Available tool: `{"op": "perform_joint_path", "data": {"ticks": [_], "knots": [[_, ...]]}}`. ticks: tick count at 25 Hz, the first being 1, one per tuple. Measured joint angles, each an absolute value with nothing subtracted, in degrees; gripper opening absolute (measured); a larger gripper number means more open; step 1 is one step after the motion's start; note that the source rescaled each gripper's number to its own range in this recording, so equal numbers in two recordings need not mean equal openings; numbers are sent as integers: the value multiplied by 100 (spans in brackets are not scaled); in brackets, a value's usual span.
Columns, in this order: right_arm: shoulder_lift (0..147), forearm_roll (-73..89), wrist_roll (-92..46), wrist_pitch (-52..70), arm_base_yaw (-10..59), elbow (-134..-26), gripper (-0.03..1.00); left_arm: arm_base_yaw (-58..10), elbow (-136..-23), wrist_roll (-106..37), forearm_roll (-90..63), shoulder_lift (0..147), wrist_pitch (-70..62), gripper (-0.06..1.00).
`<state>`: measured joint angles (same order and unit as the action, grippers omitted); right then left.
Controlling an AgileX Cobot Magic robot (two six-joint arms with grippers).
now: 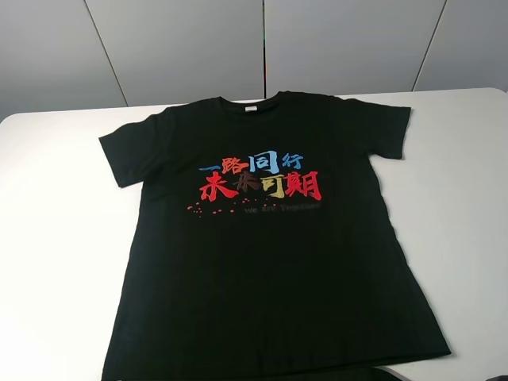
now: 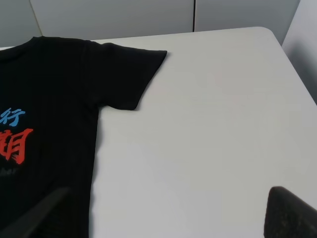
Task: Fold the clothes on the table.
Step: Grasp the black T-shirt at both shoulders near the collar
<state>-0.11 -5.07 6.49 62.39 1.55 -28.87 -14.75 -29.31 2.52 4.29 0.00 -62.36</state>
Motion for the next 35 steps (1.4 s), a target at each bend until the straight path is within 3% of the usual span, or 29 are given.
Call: {"op": "perform_joint_path", "data": {"ticks": [30,35], "knots": [[-11,-473,628,6239,155,-2887,83,-1475,-2931,264,664,0,-6236,80],[318,-414,159,6072,155,-3341,82,-1475,-2941,-141,805,190,-6047,80]]}}
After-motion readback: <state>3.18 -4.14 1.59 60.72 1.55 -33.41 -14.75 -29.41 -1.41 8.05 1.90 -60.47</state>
